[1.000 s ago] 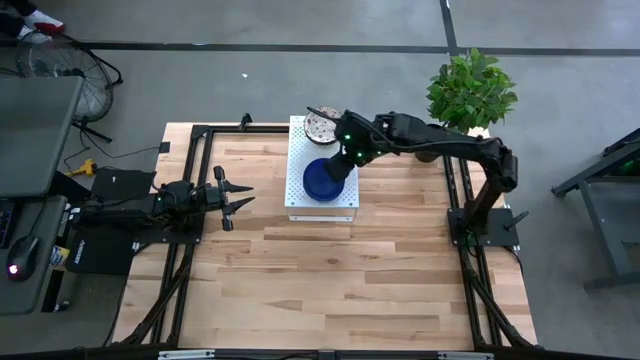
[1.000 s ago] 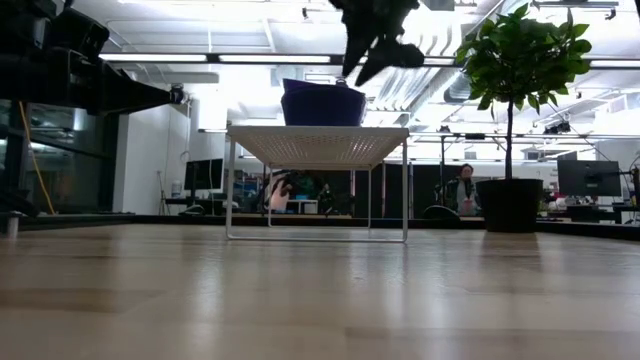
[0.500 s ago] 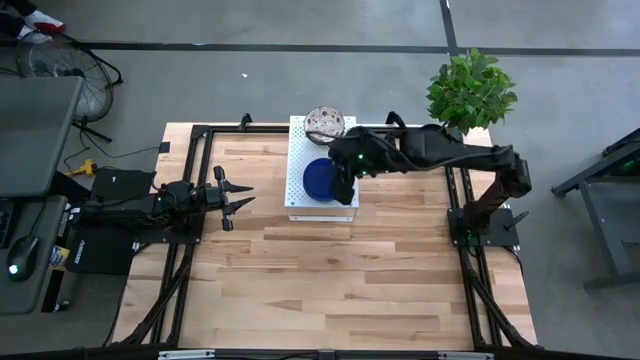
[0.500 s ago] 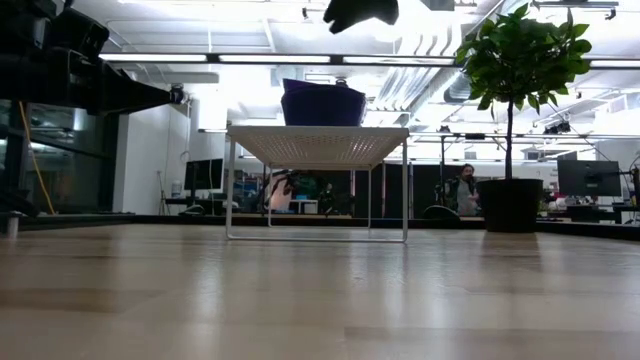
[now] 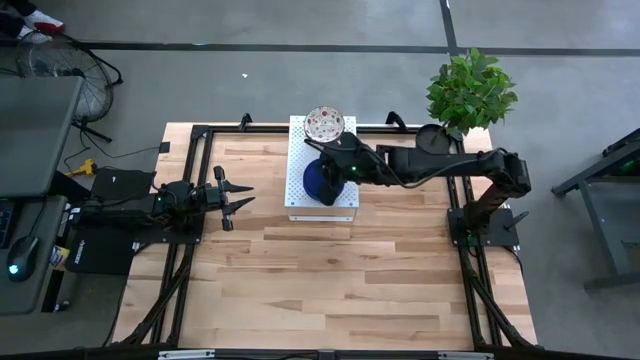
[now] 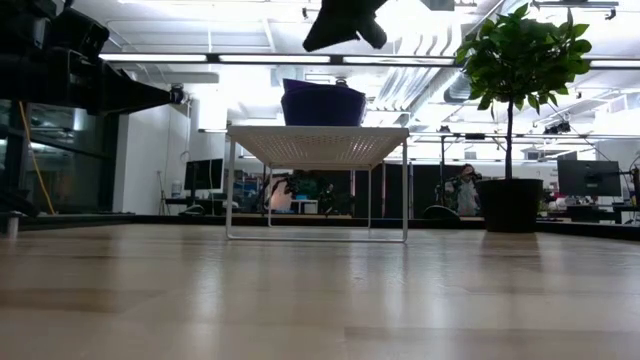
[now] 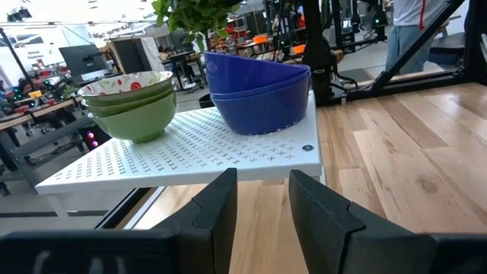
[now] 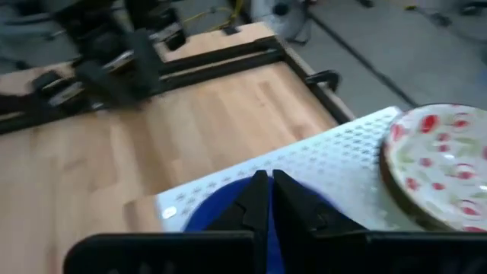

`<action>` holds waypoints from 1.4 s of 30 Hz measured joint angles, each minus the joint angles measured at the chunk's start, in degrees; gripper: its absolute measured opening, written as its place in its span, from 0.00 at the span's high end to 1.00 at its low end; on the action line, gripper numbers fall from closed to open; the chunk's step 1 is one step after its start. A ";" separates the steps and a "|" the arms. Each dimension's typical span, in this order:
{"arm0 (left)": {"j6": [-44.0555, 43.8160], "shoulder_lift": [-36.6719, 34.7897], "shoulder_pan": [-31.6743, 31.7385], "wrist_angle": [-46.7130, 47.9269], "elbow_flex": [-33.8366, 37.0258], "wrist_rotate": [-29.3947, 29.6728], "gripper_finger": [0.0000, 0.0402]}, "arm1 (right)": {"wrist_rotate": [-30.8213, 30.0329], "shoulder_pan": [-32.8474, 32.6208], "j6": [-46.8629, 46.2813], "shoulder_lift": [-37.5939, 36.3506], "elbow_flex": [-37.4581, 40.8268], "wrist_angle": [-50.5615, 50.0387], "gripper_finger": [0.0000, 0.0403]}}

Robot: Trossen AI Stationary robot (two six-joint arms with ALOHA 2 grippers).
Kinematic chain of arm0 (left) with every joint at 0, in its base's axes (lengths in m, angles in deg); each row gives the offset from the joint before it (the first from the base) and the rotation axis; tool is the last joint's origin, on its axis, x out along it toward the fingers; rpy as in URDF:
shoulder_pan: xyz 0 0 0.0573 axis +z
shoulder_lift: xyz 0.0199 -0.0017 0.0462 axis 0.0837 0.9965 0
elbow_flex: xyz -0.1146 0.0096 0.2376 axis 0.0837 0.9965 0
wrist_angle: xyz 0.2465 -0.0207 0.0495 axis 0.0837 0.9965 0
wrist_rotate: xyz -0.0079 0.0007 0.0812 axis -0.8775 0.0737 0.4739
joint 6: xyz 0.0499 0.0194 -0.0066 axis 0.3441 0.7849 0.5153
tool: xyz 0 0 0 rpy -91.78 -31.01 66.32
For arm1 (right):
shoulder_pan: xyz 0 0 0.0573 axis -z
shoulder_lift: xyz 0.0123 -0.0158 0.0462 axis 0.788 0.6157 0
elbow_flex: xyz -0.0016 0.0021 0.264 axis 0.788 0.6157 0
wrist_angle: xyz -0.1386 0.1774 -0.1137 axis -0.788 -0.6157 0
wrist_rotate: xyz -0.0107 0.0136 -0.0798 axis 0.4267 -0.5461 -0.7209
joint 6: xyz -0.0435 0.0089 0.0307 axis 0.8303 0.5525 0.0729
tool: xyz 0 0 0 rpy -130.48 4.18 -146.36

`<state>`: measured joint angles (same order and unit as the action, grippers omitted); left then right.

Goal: Pick & Place Mini bowls
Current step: Stack the violet bowl on top of the violet bowls on the shelf, then return to Home Position

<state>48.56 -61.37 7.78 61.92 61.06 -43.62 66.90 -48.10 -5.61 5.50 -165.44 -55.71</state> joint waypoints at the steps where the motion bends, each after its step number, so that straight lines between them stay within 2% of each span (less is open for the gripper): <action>1: -0.01 0.01 0.00 0.00 0.00 0.00 0.71 | -1.05 0.02 -0.17 0.00 0.52 1.02 0.98; 8: 0.00 0.00 0.00 0.00 0.00 0.00 0.71 | -2.87 0.36 -4.14 0.91 2.62 4.92 1.00; 16: 0.00 0.00 0.00 0.00 0.00 -0.02 0.71 | 0.51 2.07 -10.42 4.70 2.62 9.29 1.00; 23: -0.01 0.00 0.00 0.02 0.00 -0.02 0.71 | 2.68 3.06 -12.56 7.13 2.62 9.32 1.00; 26: -0.02 0.00 0.00 0.02 0.00 -0.02 0.71 | 3.37 3.44 -12.69 7.61 2.69 9.18 1.00; 29: -0.01 0.00 0.00 0.01 0.00 -0.02 0.71 | 1.43 3.39 -12.26 7.51 2.36 9.81 1.00; 35: -0.02 0.01 0.00 0.02 0.00 -0.02 0.71 | 1.21 1.81 -7.30 5.75 0.29 9.68 1.00; 38: -0.01 0.02 0.00 0.07 0.00 -0.03 0.71 | 5.03 0.04 -3.92 4.61 0.43 9.30 1.00; 42: 0.00 0.00 0.00 -0.03 0.00 0.02 0.71 | 14.20 -3.09 0.28 2.24 2.79 6.11 1.00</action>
<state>48.56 -61.37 7.78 61.90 61.06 -43.60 81.09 -51.19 -5.32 7.74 -162.64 -49.59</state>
